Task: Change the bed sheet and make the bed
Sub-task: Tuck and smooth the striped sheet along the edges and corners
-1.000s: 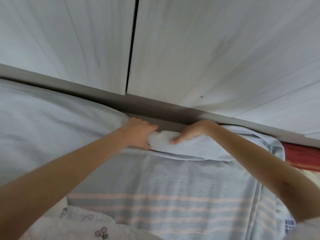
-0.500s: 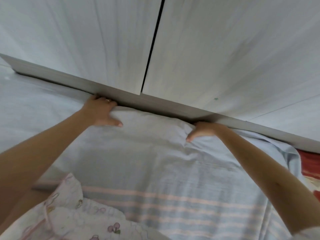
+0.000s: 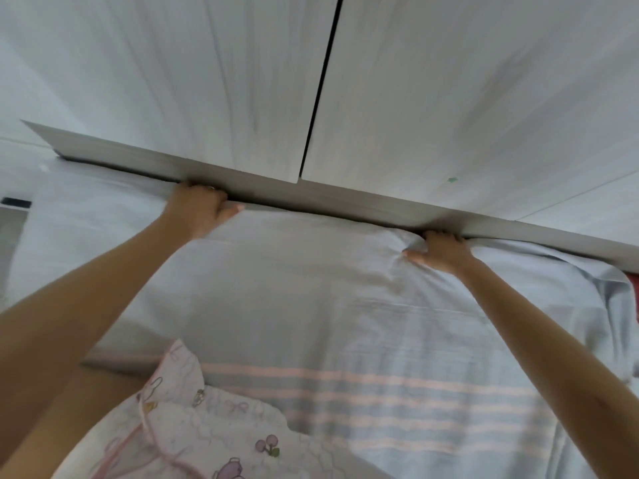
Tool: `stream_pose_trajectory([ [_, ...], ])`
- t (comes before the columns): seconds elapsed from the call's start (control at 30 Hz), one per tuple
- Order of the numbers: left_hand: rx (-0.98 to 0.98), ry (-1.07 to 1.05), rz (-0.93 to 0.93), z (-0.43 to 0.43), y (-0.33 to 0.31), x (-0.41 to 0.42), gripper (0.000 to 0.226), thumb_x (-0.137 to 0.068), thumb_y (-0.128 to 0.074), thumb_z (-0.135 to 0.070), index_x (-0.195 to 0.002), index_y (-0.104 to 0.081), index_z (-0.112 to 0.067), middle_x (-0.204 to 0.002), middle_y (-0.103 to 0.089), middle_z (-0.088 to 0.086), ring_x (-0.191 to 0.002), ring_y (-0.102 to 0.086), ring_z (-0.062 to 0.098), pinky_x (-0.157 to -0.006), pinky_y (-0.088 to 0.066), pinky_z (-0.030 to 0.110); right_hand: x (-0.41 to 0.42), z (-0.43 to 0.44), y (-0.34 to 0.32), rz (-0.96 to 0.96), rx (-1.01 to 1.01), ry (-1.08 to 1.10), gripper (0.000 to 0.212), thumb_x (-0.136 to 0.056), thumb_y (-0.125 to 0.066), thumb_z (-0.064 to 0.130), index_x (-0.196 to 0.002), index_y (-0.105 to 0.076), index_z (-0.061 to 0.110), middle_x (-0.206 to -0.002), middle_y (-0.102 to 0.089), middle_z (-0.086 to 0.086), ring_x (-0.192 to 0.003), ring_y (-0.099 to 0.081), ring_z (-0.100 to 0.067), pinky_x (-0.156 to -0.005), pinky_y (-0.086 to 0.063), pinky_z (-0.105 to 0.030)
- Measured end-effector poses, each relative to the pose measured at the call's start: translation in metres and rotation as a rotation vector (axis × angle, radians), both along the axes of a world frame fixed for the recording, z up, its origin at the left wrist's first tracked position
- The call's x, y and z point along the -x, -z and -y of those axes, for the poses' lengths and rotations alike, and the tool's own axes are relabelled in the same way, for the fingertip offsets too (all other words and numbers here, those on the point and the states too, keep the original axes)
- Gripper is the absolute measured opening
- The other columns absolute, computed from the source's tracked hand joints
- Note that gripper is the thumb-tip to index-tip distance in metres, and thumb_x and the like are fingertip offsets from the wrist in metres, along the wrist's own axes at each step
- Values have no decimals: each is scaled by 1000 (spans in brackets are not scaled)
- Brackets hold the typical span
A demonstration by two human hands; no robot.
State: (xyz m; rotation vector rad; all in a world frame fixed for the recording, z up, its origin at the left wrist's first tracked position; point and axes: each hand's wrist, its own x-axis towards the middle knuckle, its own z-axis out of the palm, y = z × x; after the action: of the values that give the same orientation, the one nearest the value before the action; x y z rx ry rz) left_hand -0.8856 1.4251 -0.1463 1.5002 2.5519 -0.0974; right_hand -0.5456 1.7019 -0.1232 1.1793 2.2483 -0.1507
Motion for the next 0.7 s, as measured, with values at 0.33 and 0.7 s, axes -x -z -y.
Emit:
stream_pose_trajectory([
  [0.33, -143, 89, -124, 57, 32, 25, 56, -91, -26, -44, -117, -63, -10, -115, -65, 16, -108, -58, 34, -97, -31, 50, 6, 84, 47, -329, -25, -239, 86, -79, -13, 68, -151, -21, 21, -157, -24, -3, -145, -18, -22, -118, -9, -40],
  [0.7, 348, -234, 282, 21, -10, 69, 50, -95, -37, -55, -119, -62, -19, -130, -57, 10, -113, -53, 29, -94, -38, 35, 161, 167, 13, -566, 207, -427, 65, -96, -48, 35, -151, -21, 14, -156, -25, -6, -143, -23, -22, -114, -13, -31],
])
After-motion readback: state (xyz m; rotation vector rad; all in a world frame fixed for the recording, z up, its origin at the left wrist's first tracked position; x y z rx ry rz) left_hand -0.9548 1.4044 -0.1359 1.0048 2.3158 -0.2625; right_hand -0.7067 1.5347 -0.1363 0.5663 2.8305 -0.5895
